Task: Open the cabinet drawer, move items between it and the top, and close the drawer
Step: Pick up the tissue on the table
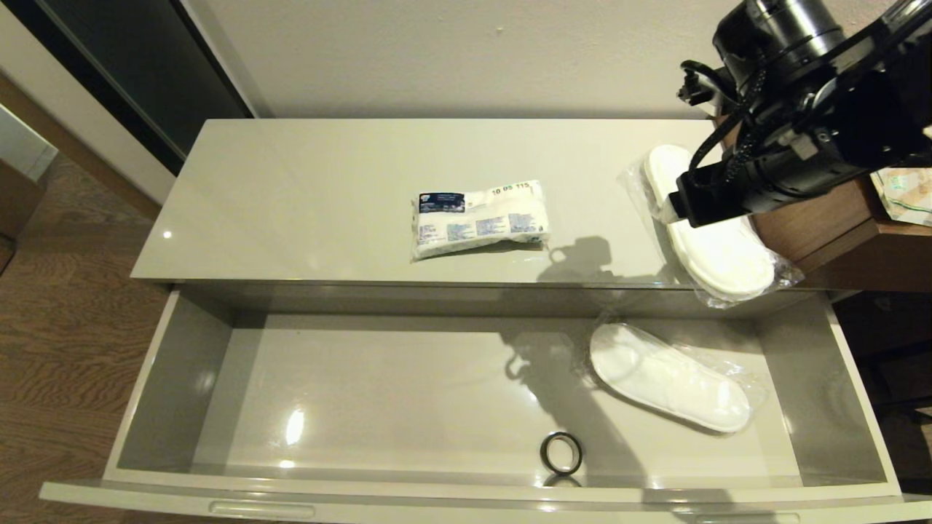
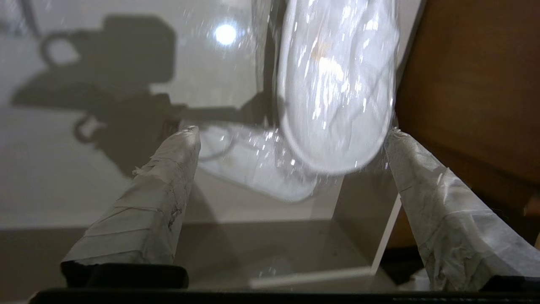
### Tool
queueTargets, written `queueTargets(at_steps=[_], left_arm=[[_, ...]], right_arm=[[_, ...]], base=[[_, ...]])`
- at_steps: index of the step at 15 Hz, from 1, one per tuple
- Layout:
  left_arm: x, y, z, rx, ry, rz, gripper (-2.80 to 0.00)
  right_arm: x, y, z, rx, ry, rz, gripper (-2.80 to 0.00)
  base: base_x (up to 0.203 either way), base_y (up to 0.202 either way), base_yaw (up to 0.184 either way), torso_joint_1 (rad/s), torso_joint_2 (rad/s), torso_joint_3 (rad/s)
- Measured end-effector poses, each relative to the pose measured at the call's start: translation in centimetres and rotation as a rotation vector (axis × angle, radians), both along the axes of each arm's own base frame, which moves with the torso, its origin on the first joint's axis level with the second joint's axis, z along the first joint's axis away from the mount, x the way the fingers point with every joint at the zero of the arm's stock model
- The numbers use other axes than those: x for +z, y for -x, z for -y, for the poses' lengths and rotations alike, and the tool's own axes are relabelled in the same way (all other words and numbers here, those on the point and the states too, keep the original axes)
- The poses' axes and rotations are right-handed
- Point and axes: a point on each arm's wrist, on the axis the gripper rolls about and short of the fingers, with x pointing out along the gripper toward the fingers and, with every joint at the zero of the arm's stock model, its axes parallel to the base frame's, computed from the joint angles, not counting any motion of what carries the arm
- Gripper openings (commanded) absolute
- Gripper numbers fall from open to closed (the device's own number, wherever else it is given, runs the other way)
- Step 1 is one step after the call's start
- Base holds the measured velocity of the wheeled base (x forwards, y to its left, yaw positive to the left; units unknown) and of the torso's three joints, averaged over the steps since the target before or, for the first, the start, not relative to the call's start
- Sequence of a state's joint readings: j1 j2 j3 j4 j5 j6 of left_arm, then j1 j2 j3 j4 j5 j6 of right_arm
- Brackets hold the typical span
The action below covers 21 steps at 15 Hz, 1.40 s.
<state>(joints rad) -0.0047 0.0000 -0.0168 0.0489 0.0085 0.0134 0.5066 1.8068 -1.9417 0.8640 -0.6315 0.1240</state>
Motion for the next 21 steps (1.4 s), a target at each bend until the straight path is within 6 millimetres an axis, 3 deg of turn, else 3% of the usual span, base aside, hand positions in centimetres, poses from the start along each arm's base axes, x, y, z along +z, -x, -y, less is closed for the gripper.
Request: queueTargets(at_steps=[2, 3, 8, 12, 16, 20, 21], left_arm=[[0.0, 0.0, 0.0, 0.000, 0.001, 0.000, -2.80], [0.0, 0.0, 0.0, 0.000, 0.001, 0.000, -2.80], [0.0, 0.0, 0.0, 0.000, 0.001, 0.000, -2.80], [0.0, 0.0, 0.0, 0.000, 0.001, 0.000, -2.80], [0.0, 0.0, 0.0, 0.000, 0.001, 0.000, -2.80], [0.0, 0.0, 0.0, 0.000, 0.001, 0.000, -2.80], [0.0, 0.0, 0.0, 0.000, 0.001, 0.000, -2.80]], right_arm=[[0.5, 3.1, 0.4, -0.031, -0.048, -0.064, 0.00], [0.7, 4.3, 0.8, -0.051, -0.069, -0.086, -2.80], [0.9, 9.1, 0.4, -0.055, -0.118, -0.181, -2.80], [0.4, 11.5, -0.1, -0.125, -0.177, -0.246, -2.80], [0.2, 11.0, -0.8, -0.098, -0.158, -0.234, -2.80], [0.2, 8.7, -2.9, 0.048, -0.064, -0.139, -2.80], [0.1, 7.8, -3.8, 0.102, -0.031, -0.108, 0.00]], base=[[0.000, 0.000, 0.000, 0.000, 0.00, 0.000], [0.000, 0.000, 0.000, 0.000, 0.00, 0.000], [0.000, 0.000, 0.000, 0.000, 0.00, 0.000], [0.000, 0.000, 0.000, 0.000, 0.00, 0.000], [0.000, 0.000, 0.000, 0.000, 0.00, 0.000], [0.000, 0.000, 0.000, 0.000, 0.00, 0.000], [0.000, 0.000, 0.000, 0.000, 0.00, 0.000]])
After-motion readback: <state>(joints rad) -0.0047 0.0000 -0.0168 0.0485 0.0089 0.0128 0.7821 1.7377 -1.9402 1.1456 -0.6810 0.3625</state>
